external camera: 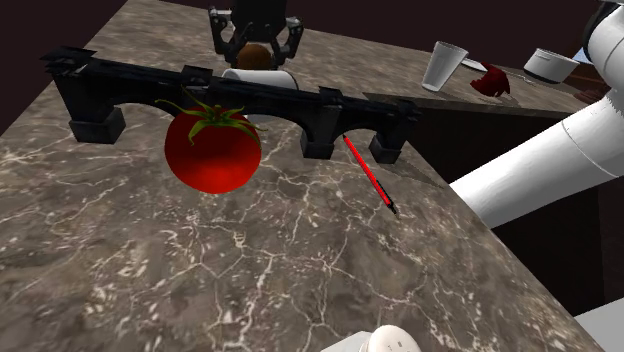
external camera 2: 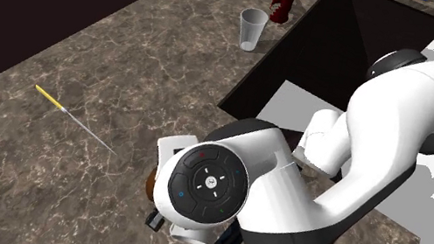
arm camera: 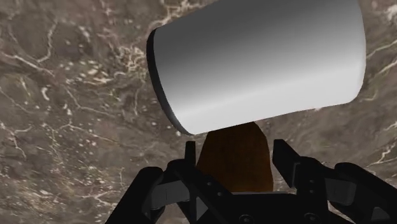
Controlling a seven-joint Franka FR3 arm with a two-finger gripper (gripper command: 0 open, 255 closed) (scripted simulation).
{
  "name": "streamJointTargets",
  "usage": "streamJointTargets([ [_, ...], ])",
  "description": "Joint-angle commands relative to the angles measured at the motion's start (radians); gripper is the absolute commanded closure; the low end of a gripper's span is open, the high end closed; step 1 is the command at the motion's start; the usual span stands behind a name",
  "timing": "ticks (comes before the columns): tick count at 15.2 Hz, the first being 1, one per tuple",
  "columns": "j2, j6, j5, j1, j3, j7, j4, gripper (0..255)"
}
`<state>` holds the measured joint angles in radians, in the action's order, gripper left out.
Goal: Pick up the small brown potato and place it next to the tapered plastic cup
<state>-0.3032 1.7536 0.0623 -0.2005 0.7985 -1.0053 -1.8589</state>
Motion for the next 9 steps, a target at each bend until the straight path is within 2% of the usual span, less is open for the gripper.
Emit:
streamJointTargets([
  [1, 0.007, -0.030, 0.004, -0.003, 0.001, 0.002, 0.033, 255],
  [9, 0.045, -0.139, 0.028, -0.016, 0.014, 0.006, 0.171, 255],
])
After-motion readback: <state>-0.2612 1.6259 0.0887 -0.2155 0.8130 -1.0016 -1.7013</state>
